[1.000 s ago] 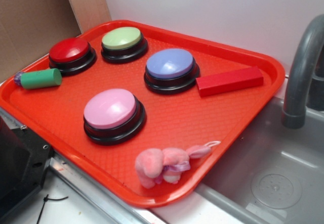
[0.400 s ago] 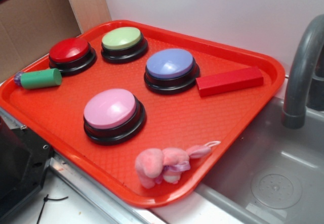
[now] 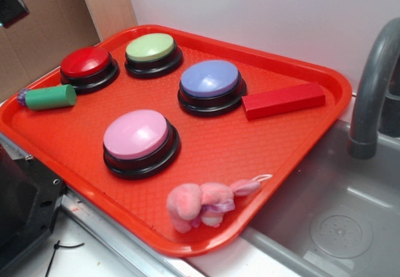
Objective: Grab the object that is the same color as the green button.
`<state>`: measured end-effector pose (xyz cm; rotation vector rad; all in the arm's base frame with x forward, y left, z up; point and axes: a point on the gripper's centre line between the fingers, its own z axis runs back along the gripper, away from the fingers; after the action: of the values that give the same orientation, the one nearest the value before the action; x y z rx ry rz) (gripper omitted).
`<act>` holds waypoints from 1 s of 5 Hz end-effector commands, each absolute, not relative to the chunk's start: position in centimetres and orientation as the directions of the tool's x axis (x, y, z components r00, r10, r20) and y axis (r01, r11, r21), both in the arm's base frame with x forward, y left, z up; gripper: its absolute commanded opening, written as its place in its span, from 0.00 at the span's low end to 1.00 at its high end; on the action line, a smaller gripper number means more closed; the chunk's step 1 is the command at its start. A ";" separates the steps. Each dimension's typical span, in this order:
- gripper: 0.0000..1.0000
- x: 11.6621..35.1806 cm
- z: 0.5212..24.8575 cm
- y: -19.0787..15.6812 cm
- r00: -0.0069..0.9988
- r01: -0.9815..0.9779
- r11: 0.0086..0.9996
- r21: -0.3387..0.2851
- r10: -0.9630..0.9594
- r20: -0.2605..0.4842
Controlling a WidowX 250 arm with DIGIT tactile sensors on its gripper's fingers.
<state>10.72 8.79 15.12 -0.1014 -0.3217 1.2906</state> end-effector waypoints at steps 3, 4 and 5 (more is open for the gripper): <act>1.00 12.3 8.3 14.5 -0.321 -0.934 -0.300 -0.191 0.943 0.087; 1.00 12.7 6.2 15.3 -0.422 -0.898 -0.415 -0.147 0.906 0.024; 1.00 13.1 4.8 15.4 -0.513 -0.850 -0.512 -0.126 0.858 -0.029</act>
<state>13.38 15.07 3.88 -0.0972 -0.0547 2.0910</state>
